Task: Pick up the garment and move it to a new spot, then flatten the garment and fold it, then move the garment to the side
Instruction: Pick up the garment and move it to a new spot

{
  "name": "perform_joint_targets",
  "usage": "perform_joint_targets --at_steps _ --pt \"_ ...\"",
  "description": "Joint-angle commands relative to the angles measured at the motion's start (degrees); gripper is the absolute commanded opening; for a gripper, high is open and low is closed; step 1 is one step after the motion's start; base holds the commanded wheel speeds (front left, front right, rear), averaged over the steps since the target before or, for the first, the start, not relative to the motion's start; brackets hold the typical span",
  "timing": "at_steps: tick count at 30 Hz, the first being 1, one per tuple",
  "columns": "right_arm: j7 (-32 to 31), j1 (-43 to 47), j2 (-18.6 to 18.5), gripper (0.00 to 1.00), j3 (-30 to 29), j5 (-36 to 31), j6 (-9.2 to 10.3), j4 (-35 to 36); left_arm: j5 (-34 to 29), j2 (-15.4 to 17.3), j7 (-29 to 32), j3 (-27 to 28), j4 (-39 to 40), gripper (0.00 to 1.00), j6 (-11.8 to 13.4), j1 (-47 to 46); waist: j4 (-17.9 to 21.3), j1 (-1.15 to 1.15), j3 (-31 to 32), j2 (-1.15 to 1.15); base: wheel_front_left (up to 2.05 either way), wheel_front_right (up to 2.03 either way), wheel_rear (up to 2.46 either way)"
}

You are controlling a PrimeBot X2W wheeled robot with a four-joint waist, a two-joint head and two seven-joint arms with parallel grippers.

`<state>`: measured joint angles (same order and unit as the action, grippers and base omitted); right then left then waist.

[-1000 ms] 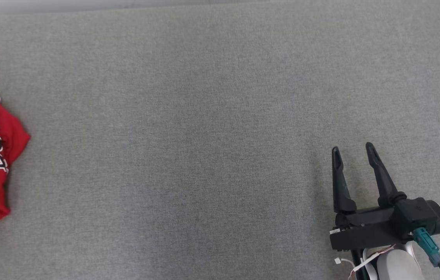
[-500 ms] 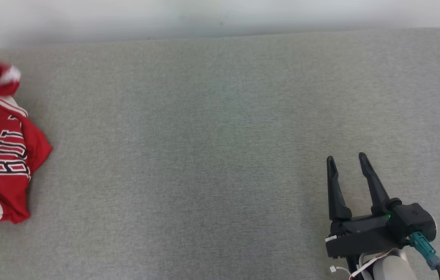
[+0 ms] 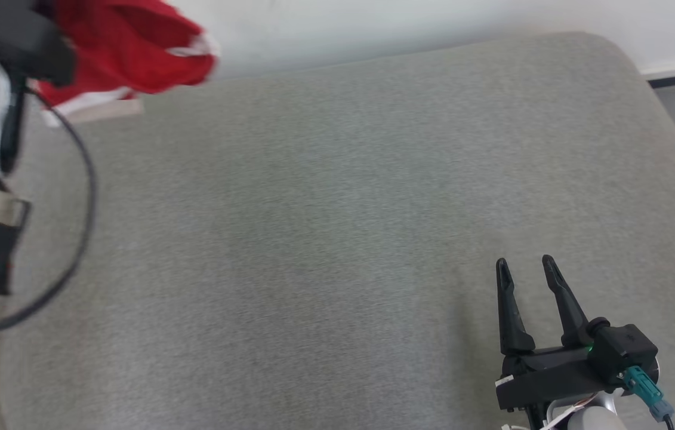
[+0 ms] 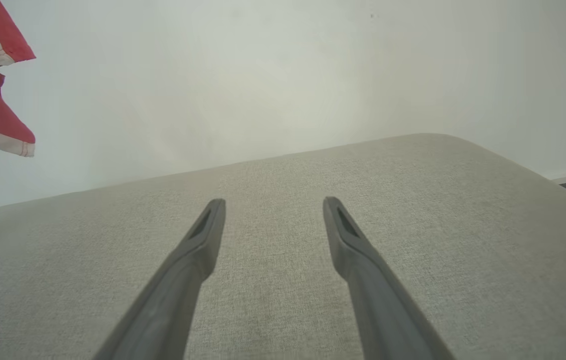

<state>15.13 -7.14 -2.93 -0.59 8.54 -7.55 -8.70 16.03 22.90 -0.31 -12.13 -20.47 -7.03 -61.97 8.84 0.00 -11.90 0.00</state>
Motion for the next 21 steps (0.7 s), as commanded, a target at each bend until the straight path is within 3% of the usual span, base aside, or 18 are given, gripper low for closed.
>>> perform_joint_targets --at_steps 1,10,15,21 --pt "0.0 0.5 0.1 1.0 0.1 0.4 0.12 -0.2 0.5 -1.3 0.2 -0.4 0.8 0.0 0.4 1.4 3.9 0.0 0.1 0.0 0.0 0.0 0.0" --pt "0.0 1.2 0.1 1.0 -0.6 0.8 0.12 -0.4 1.8 -9.8 0.2 -6.9 4.4 0.0 1.6 9.8 9.2 0.0 -0.4 0.0 0.0 0.0 0.0" --pt "0.0 1.2 0.1 1.0 -0.3 1.2 0.12 -0.6 2.5 -12.4 -0.5 -9.2 4.7 0.0 2.9 17.2 9.8 0.0 -1.1 0.0 0.0 0.0 0.0" --pt "0.0 0.7 0.1 1.0 0.1 1.3 0.12 -1.1 1.4 -12.8 -2.0 -11.9 1.4 0.0 3.9 24.7 9.9 0.0 -1.4 0.0 0.0 0.0 0.0"
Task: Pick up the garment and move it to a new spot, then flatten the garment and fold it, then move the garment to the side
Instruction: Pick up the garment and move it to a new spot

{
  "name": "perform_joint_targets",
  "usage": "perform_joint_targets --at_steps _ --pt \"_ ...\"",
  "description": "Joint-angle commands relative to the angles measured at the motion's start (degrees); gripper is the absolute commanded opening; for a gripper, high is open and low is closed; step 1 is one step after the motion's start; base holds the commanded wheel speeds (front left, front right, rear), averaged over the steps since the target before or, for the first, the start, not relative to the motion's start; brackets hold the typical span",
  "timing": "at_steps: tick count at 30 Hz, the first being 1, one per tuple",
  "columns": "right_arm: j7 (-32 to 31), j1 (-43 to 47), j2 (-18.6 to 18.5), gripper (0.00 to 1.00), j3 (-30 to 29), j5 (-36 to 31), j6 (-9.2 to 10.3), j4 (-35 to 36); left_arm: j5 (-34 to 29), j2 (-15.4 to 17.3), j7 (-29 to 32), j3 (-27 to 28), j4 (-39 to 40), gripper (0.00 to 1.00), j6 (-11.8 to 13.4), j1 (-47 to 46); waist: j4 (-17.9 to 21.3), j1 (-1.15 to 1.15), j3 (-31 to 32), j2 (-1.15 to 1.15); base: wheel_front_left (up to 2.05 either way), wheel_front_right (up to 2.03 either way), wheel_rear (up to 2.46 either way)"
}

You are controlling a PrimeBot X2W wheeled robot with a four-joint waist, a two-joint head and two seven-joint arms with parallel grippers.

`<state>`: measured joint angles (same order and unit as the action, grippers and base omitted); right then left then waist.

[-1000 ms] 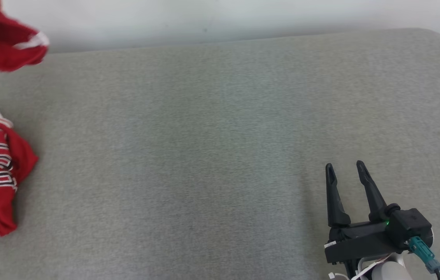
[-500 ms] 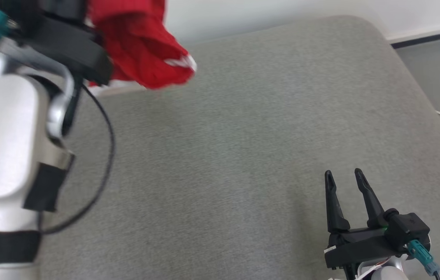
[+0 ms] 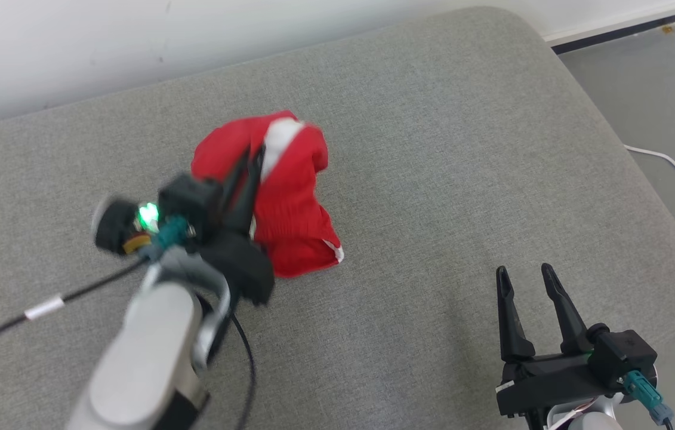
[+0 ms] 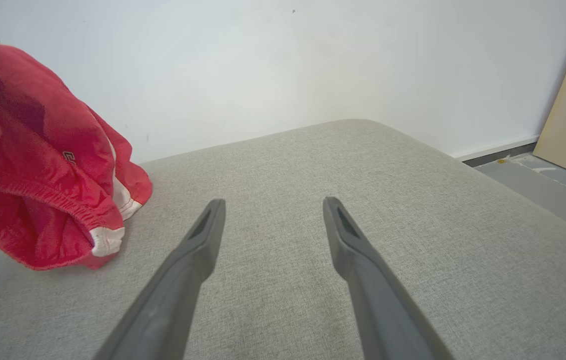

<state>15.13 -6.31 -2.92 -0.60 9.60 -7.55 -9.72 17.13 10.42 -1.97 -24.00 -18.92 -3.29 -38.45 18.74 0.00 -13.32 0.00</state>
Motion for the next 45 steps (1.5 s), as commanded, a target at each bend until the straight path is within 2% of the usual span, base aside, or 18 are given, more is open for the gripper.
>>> perform_joint_targets --at_steps 1,6,8,15,24,36,40,45 --pt "0.0 -0.2 0.1 1.0 0.0 0.3 0.12 -0.1 1.1 -1.1 -0.5 -0.4 -1.2 0.0 0.2 3.0 -0.1 0.0 0.0 0.0 0.0 0.0 0.0" --pt "0.0 0.0 0.1 1.0 -0.3 0.1 0.12 -1.0 1.3 -2.1 -2.6 -2.2 -7.3 0.0 0.3 7.6 -1.1 0.0 0.5 0.0 0.0 0.0 0.0" --pt "0.0 0.0 0.1 1.0 -0.3 0.3 0.12 -1.1 0.8 -2.7 -4.1 -2.8 -9.0 1.0 0.3 7.9 -1.7 0.0 0.8 0.0 0.0 0.0 0.0" --pt "0.0 1.3 0.1 1.0 -1.0 0.1 0.12 -0.8 1.6 -4.3 -9.7 -2.8 -7.7 1.0 0.2 6.2 -5.2 0.0 3.3 0.0 0.0 0.0 0.0" --pt "0.0 2.9 0.1 1.0 -2.4 -0.9 0.12 -0.1 1.4 -0.7 -12.1 0.4 -3.0 1.0 3.2 8.8 -10.0 0.0 7.3 0.0 0.0 0.0 0.0" --pt "0.0 5.4 0.1 1.0 -2.2 -2.2 0.12 1.0 2.3 6.1 -13.2 10.6 5.0 1.0 6.9 20.6 -14.4 0.0 11.5 0.0 0.0 0.0 0.0" --pt "0.0 5.7 0.1 1.0 -2.3 -2.5 0.12 1.5 1.8 6.7 -13.2 14.0 8.4 1.0 7.8 25.3 -14.8 0.0 12.1 0.0 0.0 0.0 0.0" --pt "0.0 6.5 0.1 1.0 -2.4 -3.0 0.12 2.2 0.9 5.9 -13.3 19.3 13.2 1.0 8.0 32.0 -15.3 0.0 12.8 0.0 0.0 0.0 0.0"
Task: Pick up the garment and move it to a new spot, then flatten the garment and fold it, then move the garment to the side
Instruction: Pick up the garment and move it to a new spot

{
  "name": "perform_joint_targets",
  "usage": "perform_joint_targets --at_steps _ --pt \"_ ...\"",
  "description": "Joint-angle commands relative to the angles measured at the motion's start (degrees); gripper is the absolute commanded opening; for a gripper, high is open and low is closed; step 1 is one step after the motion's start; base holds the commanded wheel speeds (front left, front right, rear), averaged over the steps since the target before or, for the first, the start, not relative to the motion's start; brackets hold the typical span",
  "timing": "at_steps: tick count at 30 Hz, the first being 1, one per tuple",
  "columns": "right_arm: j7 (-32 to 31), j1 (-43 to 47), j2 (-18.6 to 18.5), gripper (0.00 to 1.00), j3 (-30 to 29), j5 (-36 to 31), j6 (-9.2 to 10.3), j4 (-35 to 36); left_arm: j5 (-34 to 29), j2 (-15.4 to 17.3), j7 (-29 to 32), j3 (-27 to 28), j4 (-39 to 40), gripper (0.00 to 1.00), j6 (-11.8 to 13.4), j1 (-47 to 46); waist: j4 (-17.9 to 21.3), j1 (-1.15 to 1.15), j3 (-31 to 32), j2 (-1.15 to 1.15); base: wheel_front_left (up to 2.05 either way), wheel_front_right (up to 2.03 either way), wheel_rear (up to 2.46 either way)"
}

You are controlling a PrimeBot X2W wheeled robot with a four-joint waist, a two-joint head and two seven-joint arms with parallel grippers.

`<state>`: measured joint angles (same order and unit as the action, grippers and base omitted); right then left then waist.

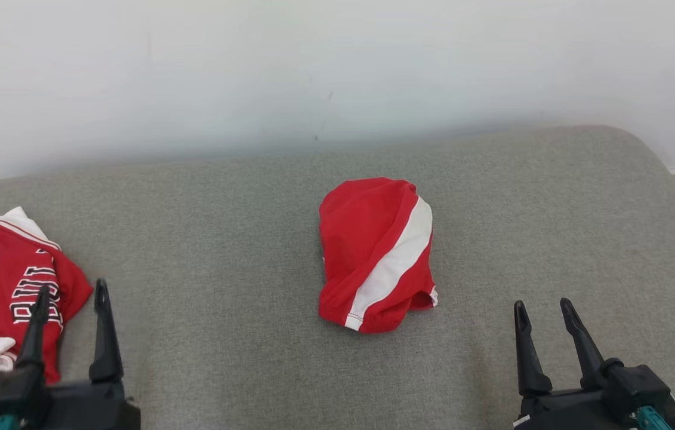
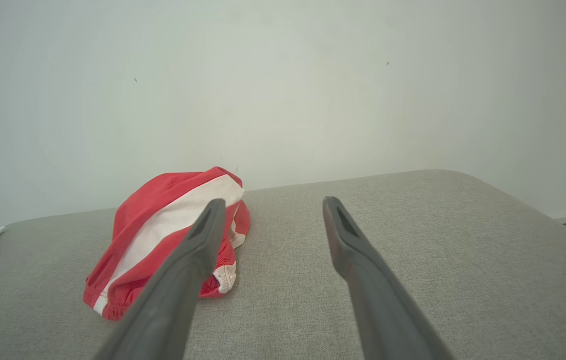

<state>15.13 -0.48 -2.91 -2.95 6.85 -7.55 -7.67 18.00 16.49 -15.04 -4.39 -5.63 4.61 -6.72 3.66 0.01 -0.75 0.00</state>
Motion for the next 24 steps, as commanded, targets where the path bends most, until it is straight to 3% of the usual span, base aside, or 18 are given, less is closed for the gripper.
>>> perform_joint_targets --at_steps 1,9,19,24 --pt "0.0 0.7 0.1 1.0 -0.1 -0.4 0.12 0.3 -0.3 -0.6 -0.2 0.5 0.7 1.0 -0.1 1.5 -0.3 -0.01 0.4 0.0 0.0 0.0 0.0" --pt "0.0 1.6 0.1 1.0 0.1 -0.7 0.12 0.4 -3.6 -3.8 -0.2 5.0 4.0 1.0 -2.7 8.3 -1.0 -0.01 1.1 0.0 0.0 0.0 0.0" --pt "0.0 2.1 0.1 1.0 0.6 -0.9 0.12 -0.3 -6.0 -7.3 -0.2 4.7 0.8 1.0 -8.7 9.7 -1.8 -0.01 1.3 0.0 0.0 0.0 0.0" --pt "0.0 2.2 0.1 1.0 0.9 -0.6 0.12 -0.6 -6.3 -8.0 -0.2 4.8 -1.3 1.0 -10.4 9.3 -1.7 -0.01 1.1 0.0 0.0 0.0 0.0"
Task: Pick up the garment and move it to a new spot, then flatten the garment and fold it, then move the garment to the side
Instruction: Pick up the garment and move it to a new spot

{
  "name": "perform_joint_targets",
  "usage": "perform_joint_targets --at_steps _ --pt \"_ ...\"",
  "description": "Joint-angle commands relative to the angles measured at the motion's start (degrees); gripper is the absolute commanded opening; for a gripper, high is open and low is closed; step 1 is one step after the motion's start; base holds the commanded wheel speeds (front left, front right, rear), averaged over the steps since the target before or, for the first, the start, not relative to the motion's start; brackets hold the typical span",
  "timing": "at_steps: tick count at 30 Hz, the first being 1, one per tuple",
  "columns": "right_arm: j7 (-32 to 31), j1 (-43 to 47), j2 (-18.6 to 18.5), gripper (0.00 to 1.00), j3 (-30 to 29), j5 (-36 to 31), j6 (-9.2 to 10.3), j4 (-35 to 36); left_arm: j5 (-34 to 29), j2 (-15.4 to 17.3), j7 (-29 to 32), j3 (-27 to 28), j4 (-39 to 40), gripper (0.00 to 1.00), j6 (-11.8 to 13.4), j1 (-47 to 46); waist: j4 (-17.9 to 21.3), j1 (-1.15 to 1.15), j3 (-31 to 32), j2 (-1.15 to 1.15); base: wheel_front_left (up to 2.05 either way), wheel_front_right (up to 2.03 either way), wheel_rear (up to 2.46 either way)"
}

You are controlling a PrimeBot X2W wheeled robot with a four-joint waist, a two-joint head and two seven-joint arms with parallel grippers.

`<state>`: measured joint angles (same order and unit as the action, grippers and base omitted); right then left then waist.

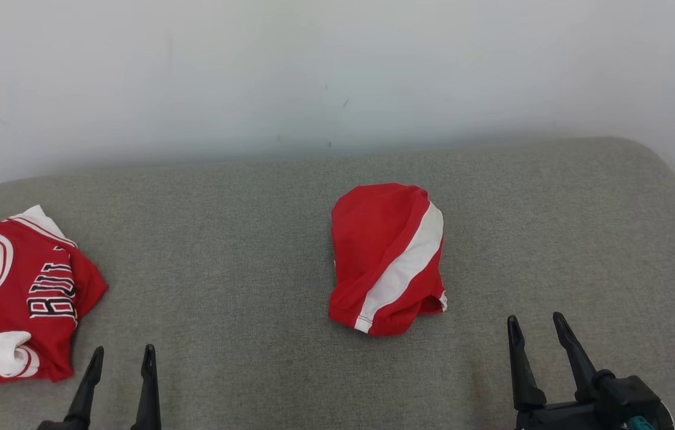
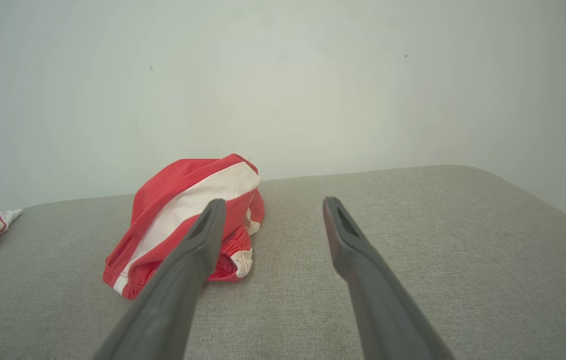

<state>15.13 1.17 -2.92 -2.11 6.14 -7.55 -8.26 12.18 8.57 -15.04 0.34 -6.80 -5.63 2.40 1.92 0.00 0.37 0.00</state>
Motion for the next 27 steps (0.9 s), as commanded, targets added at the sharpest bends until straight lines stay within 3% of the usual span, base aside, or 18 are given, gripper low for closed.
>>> perform_joint_targets --at_steps 1,27 --pt "0.0 0.7 0.1 1.0 0.1 0.2 0.12 -0.2 -0.4 -0.2 -0.2 0.1 -0.4 1.0 -0.4 0.1 0.0 0.0 0.0 0.0 0.0 0.0 0.0" --pt "0.0 0.5 0.1 1.0 0.1 0.0 0.12 -1.2 -2.0 -1.6 -0.2 0.7 -3.3 1.0 -1.8 -1.0 -0.3 0.0 -0.9 0.0 0.0 0.0 0.0"
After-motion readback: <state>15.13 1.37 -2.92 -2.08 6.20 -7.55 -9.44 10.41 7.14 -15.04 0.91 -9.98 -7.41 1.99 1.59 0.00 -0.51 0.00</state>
